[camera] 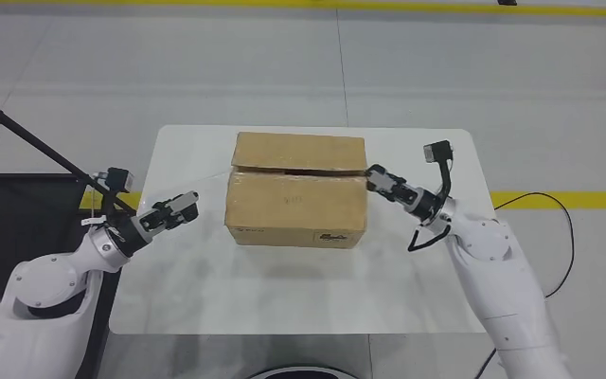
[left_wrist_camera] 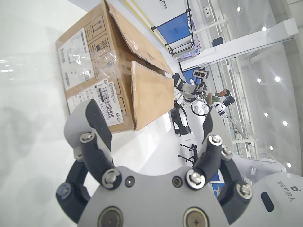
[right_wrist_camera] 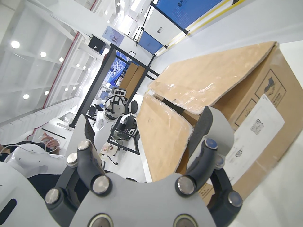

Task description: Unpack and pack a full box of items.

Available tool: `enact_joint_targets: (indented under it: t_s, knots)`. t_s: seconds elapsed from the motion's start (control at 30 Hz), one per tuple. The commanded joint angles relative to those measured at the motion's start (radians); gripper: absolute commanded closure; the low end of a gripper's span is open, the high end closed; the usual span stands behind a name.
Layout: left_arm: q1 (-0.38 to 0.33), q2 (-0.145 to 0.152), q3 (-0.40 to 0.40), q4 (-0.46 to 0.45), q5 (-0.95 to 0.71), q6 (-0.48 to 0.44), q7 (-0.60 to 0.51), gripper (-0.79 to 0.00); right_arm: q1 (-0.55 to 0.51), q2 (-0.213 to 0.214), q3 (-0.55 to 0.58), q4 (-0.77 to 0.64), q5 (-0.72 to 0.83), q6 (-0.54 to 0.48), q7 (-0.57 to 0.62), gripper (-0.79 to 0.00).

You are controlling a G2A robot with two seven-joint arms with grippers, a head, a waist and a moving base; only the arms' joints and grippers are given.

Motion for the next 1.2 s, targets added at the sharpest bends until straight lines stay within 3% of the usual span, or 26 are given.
enact_joint_targets:
  t_s: [0.0, 0.33, 0.57, 0.9, 1.17]
  knots:
    - [0.001, 0.001, -0.003, -0.003, -0.012, 0.002, 0.000, -0.785, -0.005, 0.001, 0.007, -0.006, 0.054, -0.018, 0.022, -0.785]
    - [0.003, 0.004, -0.019, -0.033, -0.087, 0.013, 0.019, -0.785, -0.062, 0.022, 0.072, -0.111, 0.236, -0.055, 0.209, -0.785]
    - [-0.004, 0.005, -0.028, -0.068, -0.190, 0.029, 0.019, -0.785, -0.135, 0.042, 0.107, -0.233, 0.261, -0.045, 0.365, -0.785]
    - [-0.022, 0.017, -0.009, -0.096, -0.260, 0.018, -0.168, -0.785, -0.254, 0.065, 0.116, -0.390, 0.213, -0.029, 0.458, -0.785]
    - [-0.038, 0.031, 0.053, -0.079, -0.208, -0.001, -0.344, -0.785, -0.278, 0.077, 0.046, -0.429, 0.137, -0.007, 0.480, -0.785]
